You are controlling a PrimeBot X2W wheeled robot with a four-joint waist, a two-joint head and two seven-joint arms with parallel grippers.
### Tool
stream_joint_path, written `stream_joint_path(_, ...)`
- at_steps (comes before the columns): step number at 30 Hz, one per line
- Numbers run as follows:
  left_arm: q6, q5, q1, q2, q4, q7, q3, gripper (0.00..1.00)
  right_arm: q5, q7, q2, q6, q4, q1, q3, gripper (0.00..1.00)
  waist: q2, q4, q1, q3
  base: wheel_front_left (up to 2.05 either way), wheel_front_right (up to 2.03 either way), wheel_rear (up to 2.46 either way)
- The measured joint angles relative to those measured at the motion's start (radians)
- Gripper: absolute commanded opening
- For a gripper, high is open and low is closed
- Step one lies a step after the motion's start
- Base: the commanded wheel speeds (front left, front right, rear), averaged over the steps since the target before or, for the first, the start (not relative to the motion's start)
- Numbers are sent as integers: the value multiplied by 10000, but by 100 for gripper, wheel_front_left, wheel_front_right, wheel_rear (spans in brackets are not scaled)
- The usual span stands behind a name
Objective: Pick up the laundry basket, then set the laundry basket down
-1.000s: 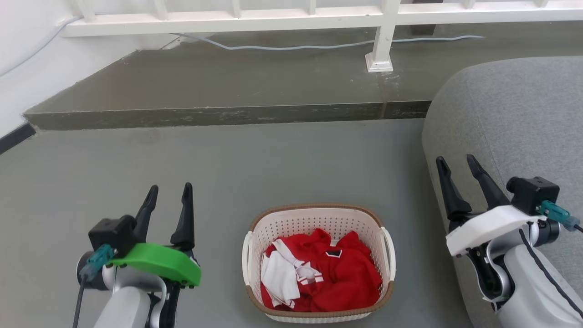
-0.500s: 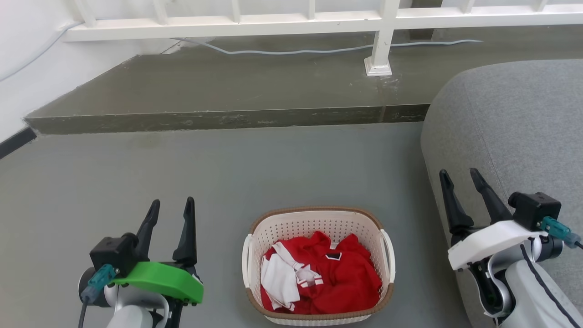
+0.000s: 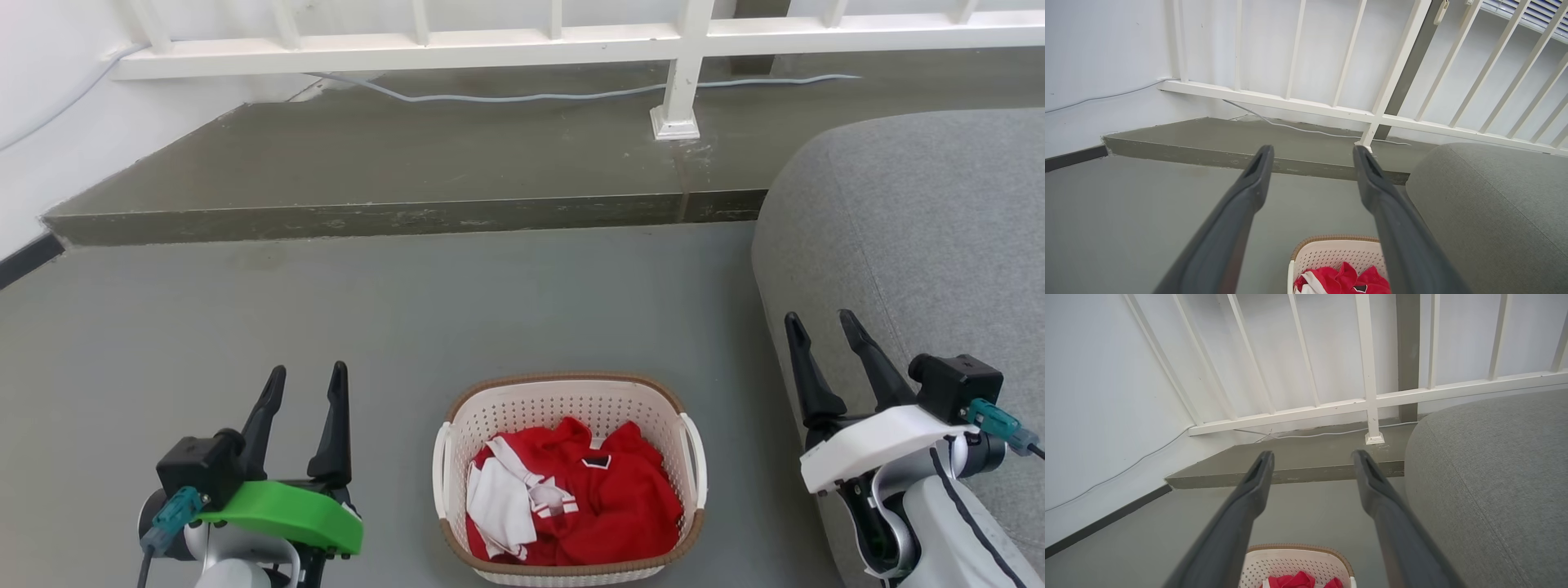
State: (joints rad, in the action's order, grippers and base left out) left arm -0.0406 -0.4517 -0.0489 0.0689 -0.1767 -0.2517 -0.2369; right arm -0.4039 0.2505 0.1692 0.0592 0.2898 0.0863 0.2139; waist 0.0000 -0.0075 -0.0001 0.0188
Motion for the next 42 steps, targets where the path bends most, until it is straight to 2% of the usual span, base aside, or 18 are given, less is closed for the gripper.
stream_joint_path(13, -142, 343, 224, -125, 82, 0, 132, 100, 267, 0, -150, 138, -31, -142, -182, 100, 0, -30, 0, -3, 0, 0, 0)
stream_joint_path(17, -303, 318, 314, -151, 82, 0, 148, 100, 324, 0, -190, 151, -31, -149, -205, 100, 0, -37, 0, -1, 0, 0, 0)
stream_joint_path(18, -299, 305, 319, -157, 44, 0, 138, 0, 349, -2, -205, 178, 6, -152, -201, 0, 0, -39, 0, 0, 0, 0, 0)
stream_joint_path(27, -297, 107, 554, -228, -431, 59, 73, 0, 119, -111, -433, 184, 456, -555, -230, 0, 0, -35, 1, -9, 0, 0, 0)
stream_joint_path(42, -311, -1772, 553, -232, -426, 546, 431, 0, -1852, -669, -560, 203, 458, -540, -731, 0, 0, -18, 1, -31, 0, 0, 0)
